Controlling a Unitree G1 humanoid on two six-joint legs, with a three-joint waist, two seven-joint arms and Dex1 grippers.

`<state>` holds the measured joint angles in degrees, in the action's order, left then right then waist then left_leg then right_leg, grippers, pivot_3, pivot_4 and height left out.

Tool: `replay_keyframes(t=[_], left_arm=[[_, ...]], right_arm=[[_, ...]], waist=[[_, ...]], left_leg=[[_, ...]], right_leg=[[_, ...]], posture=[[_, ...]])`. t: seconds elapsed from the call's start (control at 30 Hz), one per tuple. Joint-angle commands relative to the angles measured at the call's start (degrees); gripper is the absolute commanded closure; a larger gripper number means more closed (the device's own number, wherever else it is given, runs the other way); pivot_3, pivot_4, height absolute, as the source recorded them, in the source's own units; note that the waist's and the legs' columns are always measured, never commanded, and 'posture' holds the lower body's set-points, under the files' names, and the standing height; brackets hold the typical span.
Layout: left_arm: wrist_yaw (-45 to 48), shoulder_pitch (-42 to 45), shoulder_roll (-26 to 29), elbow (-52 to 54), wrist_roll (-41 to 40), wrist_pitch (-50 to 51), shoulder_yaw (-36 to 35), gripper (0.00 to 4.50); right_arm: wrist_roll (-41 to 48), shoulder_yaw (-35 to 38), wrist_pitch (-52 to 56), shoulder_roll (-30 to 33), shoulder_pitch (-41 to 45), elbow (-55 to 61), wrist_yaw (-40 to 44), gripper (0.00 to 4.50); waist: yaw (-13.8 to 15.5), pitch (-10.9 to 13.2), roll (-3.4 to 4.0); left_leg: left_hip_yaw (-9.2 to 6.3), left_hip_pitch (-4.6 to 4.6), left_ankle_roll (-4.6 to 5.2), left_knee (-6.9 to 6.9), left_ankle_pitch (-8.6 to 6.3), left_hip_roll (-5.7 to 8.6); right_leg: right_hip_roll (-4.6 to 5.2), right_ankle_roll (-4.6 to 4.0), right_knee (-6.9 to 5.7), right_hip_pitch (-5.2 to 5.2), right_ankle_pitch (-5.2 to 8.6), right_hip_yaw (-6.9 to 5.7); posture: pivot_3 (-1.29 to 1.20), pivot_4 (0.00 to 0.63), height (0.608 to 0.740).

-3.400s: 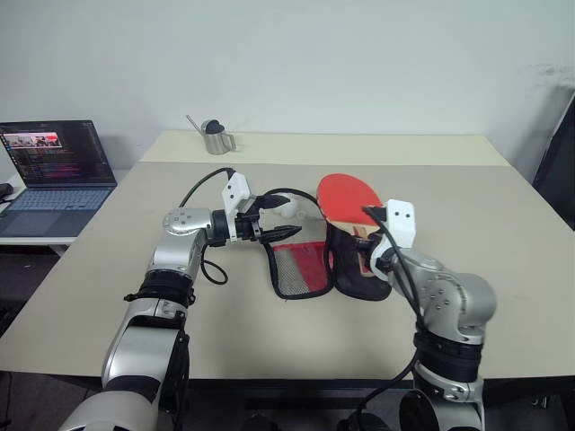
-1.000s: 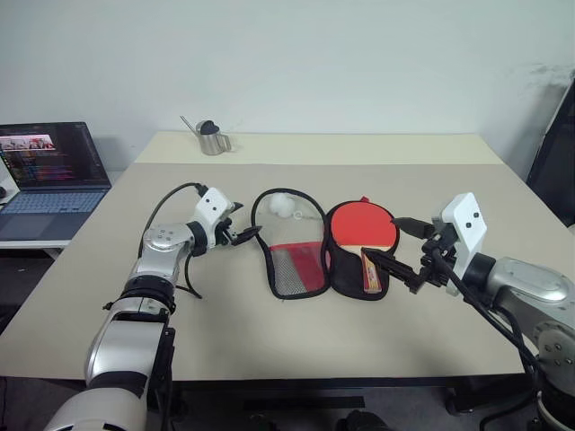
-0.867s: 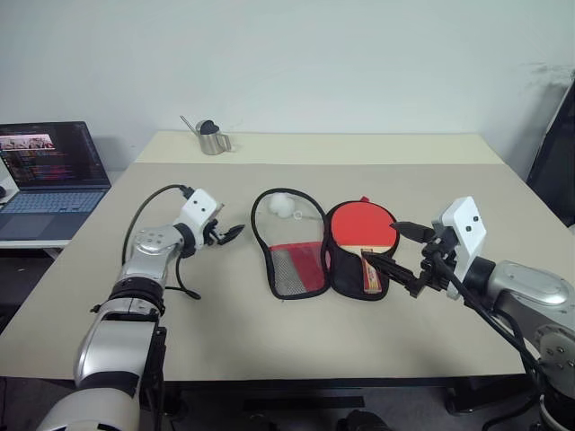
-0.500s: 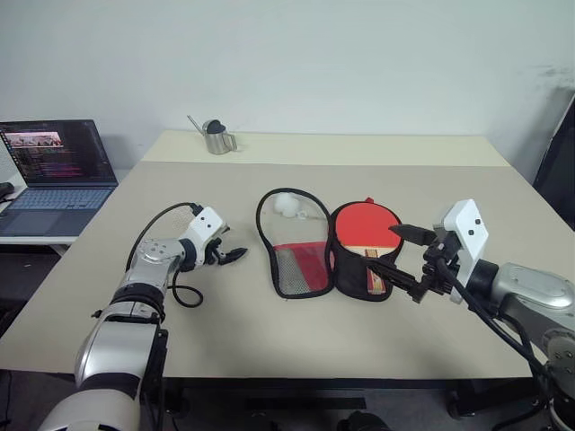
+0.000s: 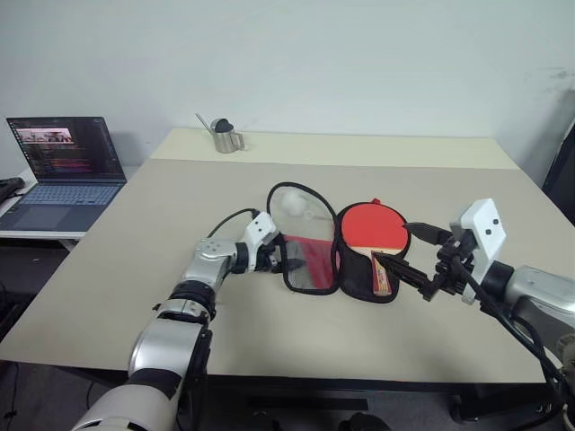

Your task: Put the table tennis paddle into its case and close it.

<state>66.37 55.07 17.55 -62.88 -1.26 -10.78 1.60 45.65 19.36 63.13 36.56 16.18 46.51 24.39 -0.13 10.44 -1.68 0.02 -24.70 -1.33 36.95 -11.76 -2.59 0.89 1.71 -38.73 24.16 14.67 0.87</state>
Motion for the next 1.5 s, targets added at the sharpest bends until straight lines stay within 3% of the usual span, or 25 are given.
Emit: replay_keyframes(t=[0.03,0.37,0.7,0.9,1.1,1.33,1.5], left_arm=[[1.89,2.66,-2.38,7.11,-4.55,2.99,-1.82,0.51],[2.13,1.6,-9.67,13.59,-5.58,5.04,1.42,0.51],[0.74,2.42,-7.41,10.51,-6.46,2.89,0.16,0.51],[6.41,1.55,-2.49,14.15,-8.39,4.77,-0.69,0.51],[11.32,-1.51,2.69,24.96,-10.72,9.93,0.06,0.51],[8.13,-2.62,3.88,28.82,-10.73,11.31,0.17,0.51],[7.62,-2.91,3.66,30.18,-10.85,11.93,0.53,0.51]], right_arm=[[2.32,3.42,-0.85,1.3,-1.19,2.66,-1.18,0.05],[5.54,6.9,-1.51,2.81,-5.33,3.33,-4.85,0.05],[6.42,6.3,-1.42,0.77,-6.75,-1.21,-10.59,0.05],[0.19,-1.34,-3.79,-0.55,-3.6,-11.03,-11.23,0.05],[-8.87,-10.42,-8.98,-1.95,1.46,-21.58,-9.72,0.05],[-19.98,-18.71,-17.07,-4.88,8.76,-38.54,-7.21,0.05],[-24.29,-20.27,-20.07,-5.97,11.13,-47.03,-5.14,0.05]], waist=[[-0.02,0.0,0.0],[-0.29,0.0,0.0],[-0.36,0.0,-0.01],[-0.71,0.01,0.0],[-1.39,0.01,0.0],[-1.44,0.01,0.0],[-1.42,0.01,0.01]], left_leg=[[-0.01,0.0,0.0,0.0,0.0,-0.01],[0.0,0.06,0.0,0.01,0.0,-0.01],[-0.02,0.09,0.0,0.0,0.0,-0.03],[0.0,0.1,0.01,-0.01,0.0,-0.04],[0.0,0.09,0.01,-0.02,0.0,-0.05],[0.0,0.11,0.01,0.02,0.01,-0.05],[0.04,0.08,0.01,-0.02,0.0,-0.05]], right_leg=[[-0.02,0.0,-0.01,0.0,0.0,-0.01],[-0.07,0.03,-0.02,-0.03,-0.01,0.05],[-0.11,0.03,-0.03,-0.03,-0.01,0.07],[-0.12,0.02,-0.04,-0.02,-0.01,0.08],[-0.12,0.01,-0.02,-0.02,-0.01,0.09],[-0.13,0.02,-0.07,-0.03,-0.01,0.09],[-0.13,0.02,-0.03,-0.01,-0.01,0.11]], posture=[[0.0,0.15,0.74],[0.0,0.15,0.74],[0.0,0.15,0.74],[0.0,0.15,0.74],[0.0,0.15,0.74],[0.0,0.15,0.74],[0.0,0.15,0.74]])
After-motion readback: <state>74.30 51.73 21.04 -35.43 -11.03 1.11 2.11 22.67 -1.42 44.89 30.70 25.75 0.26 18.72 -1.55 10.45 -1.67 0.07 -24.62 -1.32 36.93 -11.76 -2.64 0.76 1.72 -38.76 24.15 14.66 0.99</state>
